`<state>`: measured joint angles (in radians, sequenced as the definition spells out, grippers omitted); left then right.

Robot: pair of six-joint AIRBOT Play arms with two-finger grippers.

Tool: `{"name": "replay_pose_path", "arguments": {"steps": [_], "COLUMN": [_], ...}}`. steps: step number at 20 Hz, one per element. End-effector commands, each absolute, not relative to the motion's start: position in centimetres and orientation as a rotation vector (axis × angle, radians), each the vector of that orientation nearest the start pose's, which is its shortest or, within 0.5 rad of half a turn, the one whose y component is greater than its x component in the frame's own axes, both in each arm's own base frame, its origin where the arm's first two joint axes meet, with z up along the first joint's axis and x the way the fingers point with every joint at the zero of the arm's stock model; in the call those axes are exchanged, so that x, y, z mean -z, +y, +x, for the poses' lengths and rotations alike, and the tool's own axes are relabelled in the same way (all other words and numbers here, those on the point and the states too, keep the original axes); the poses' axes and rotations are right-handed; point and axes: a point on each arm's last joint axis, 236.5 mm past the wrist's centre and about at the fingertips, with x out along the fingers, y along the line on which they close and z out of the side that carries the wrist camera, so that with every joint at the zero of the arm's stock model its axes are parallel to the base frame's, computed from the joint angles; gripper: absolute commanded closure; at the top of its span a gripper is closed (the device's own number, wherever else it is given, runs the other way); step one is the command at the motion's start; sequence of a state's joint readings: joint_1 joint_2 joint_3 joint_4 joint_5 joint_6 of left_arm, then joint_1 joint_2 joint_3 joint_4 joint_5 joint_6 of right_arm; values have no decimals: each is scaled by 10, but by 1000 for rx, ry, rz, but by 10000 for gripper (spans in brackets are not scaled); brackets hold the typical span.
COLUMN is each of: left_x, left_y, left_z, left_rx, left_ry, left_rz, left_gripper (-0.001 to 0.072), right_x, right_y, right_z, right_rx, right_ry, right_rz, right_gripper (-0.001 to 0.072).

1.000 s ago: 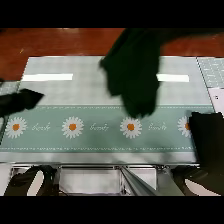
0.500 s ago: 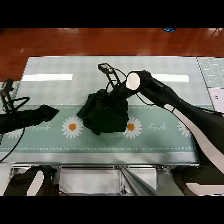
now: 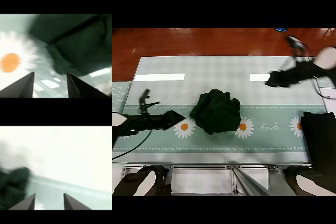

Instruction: Fold the shirts.

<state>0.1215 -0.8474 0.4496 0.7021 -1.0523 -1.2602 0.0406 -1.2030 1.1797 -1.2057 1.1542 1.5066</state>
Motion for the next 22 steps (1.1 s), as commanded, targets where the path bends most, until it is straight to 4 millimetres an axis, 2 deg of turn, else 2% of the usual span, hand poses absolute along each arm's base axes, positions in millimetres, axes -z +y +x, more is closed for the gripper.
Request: {"name": "replay_pose_path", "arguments": {"steps": [1,3,5,6,7,10,12,14,16,19,22], "left_x": [51,74,85,84,79,50,38,33,32,32,32], "left_y": [-174,-195,-208,-212,-214,-214,-211,-210,-212,-212,-213], "left_z": [252,250,256,262,270,296,306,305,300,300,299], "left_rx": [488,478,483,509,532,590,603,620,636,637,637], "left_ry": [1277,1338,1370,1367,1348,1275,1252,1260,1276,1276,1279], "left_rz": [-791,-770,-749,-727,-710,-699,-709,-717,-721,-721,-723], "left_gripper": [204,204,219,493,678,687,687,687,687,687,687], "right_x": [-15,11,29,35,41,51,57,68,78,81,91], "right_y": [31,36,46,56,63,94,130,165,191,223,244], "right_z": [331,306,289,283,277,268,273,272,271,283,294], "right_rx": [-105,-98,-111,-138,-153,-213,-280,-354,-413,-470,-493], "right_ry": [1189,1220,1266,1282,1301,1334,1338,1366,1403,1411,1431], "right_rz": [413,473,517,548,561,547,570,588,580,587,565], "right_gripper": [305,305,305,305,305,306,306,306,306,306,306]}}
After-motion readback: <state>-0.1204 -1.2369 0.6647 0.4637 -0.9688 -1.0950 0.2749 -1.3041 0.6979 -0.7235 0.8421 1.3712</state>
